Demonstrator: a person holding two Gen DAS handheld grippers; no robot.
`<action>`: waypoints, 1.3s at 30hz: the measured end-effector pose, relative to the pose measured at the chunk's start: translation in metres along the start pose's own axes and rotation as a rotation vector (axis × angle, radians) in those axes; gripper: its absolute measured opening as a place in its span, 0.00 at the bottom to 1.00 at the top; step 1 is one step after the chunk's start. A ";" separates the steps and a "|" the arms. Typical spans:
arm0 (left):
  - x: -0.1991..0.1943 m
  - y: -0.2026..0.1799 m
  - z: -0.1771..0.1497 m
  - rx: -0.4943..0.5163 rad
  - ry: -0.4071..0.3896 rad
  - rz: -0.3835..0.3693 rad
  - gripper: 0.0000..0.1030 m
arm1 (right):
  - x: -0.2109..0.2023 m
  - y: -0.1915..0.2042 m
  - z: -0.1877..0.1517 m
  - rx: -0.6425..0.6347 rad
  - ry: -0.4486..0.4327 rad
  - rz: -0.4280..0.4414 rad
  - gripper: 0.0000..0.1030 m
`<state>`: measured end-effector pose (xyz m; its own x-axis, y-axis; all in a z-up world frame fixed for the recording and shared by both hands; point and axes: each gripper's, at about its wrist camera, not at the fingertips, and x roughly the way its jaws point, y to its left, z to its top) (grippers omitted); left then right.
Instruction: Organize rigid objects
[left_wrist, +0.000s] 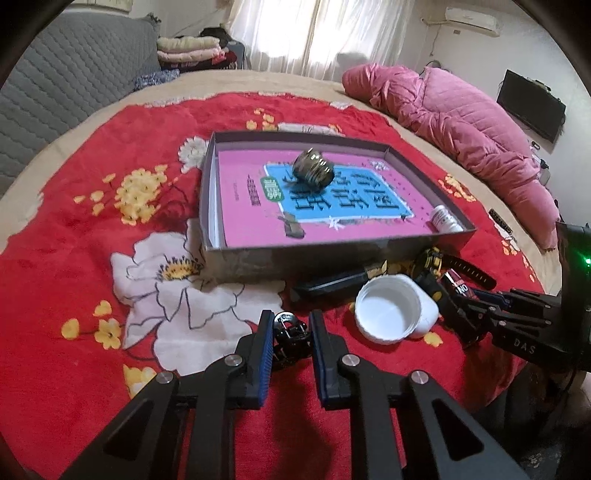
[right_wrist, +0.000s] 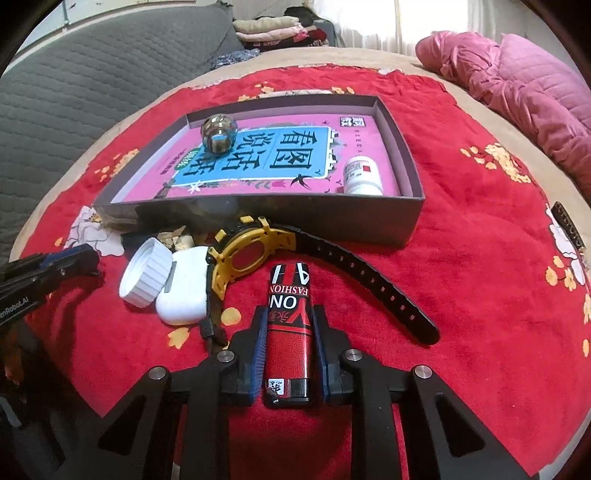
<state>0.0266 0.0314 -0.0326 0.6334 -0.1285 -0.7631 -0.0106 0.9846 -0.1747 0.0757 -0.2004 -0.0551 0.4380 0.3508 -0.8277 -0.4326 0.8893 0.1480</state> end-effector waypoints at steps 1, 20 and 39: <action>-0.002 -0.001 0.001 0.002 -0.009 -0.001 0.19 | -0.002 0.001 0.000 -0.001 -0.005 0.000 0.22; -0.018 0.002 0.014 -0.003 -0.118 -0.030 0.19 | -0.035 0.004 0.016 -0.043 -0.132 -0.060 0.22; -0.005 0.013 0.034 -0.079 -0.171 -0.023 0.19 | -0.033 0.005 0.032 -0.005 -0.162 -0.082 0.22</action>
<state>0.0495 0.0494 -0.0096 0.7564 -0.1224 -0.6426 -0.0509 0.9683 -0.2444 0.0842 -0.1987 -0.0097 0.5935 0.3200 -0.7385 -0.3941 0.9156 0.0801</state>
